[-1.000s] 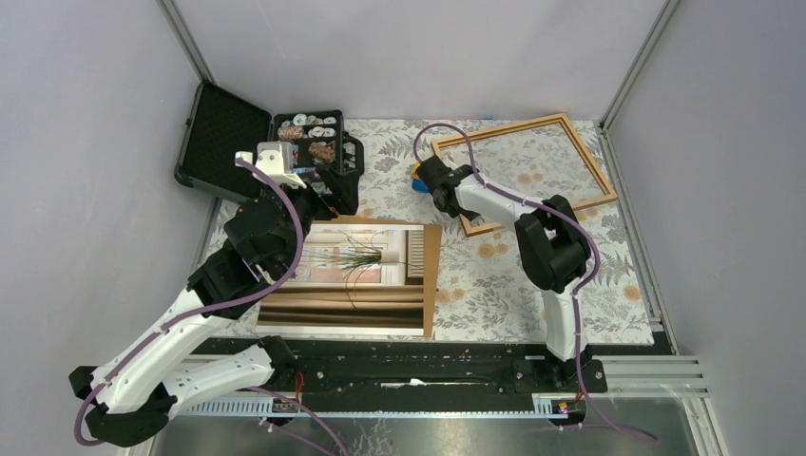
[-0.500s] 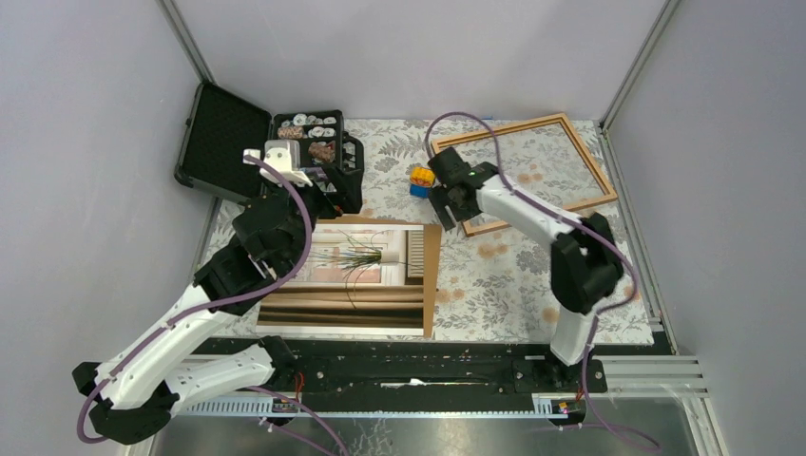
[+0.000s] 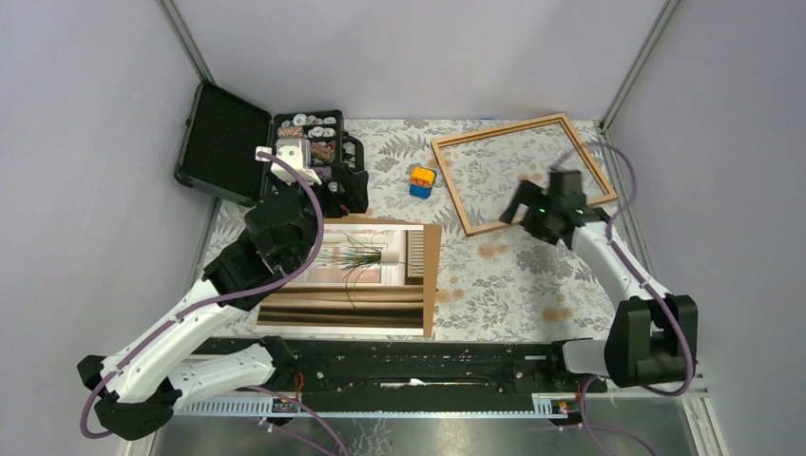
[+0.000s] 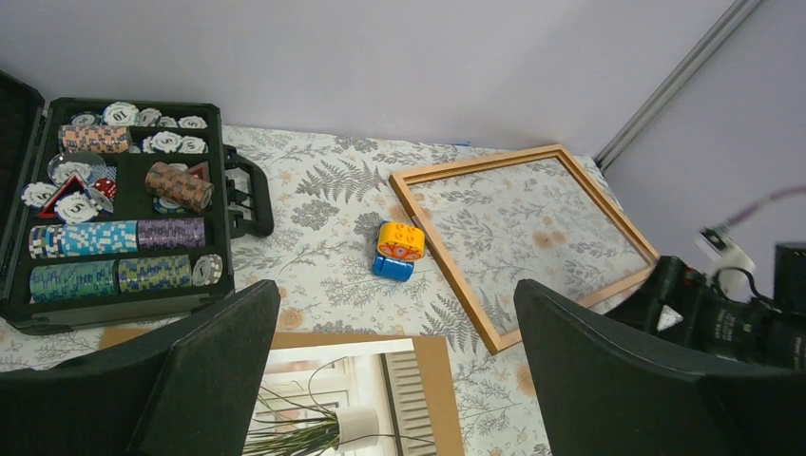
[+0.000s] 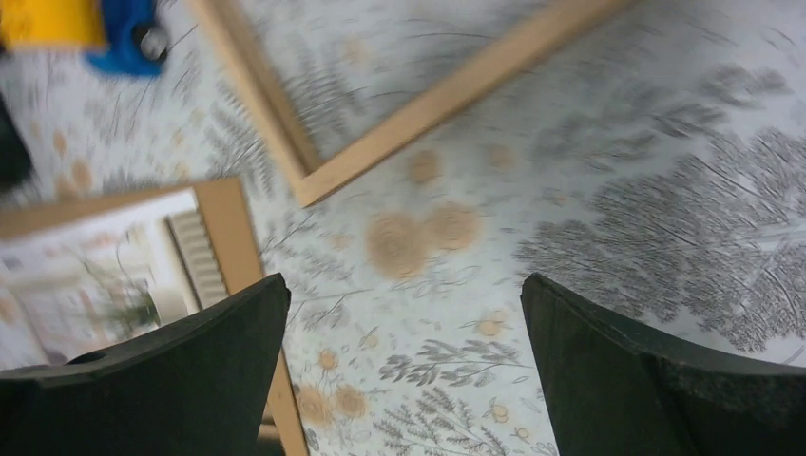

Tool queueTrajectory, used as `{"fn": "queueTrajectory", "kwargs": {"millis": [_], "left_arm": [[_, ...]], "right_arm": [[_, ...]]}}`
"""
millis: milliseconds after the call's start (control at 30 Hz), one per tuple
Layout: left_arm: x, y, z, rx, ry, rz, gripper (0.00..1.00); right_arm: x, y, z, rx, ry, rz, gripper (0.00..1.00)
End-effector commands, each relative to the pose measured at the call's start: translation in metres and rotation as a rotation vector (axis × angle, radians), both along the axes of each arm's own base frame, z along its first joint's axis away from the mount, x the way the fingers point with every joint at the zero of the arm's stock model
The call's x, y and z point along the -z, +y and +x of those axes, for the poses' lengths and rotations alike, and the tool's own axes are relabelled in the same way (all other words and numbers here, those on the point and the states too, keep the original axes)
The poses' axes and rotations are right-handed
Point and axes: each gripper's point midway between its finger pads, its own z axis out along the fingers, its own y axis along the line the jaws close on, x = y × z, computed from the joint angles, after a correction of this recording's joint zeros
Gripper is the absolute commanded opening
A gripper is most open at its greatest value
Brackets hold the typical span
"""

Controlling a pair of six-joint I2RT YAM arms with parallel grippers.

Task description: Put the photo into the frame

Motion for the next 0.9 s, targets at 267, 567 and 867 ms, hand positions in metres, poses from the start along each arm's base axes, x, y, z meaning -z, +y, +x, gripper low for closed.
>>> {"fn": "queueTrajectory", "kwargs": {"millis": [267,567,867], "left_arm": [[-0.003,-0.010,0.003,0.031,-0.008,-0.018,0.99],[-0.005,-0.011,0.002,0.040,-0.010,-0.021,0.99],[0.002,-0.009,0.008,0.008,-0.003,0.006,0.99]], "right_arm": [[0.032,-0.079,0.019,0.402,-0.163,0.674,0.84],[0.062,-0.099,0.049,0.485,-0.196,0.781,0.68],[0.057,-0.109,0.068,0.486,-0.278,0.826,0.43]]}}
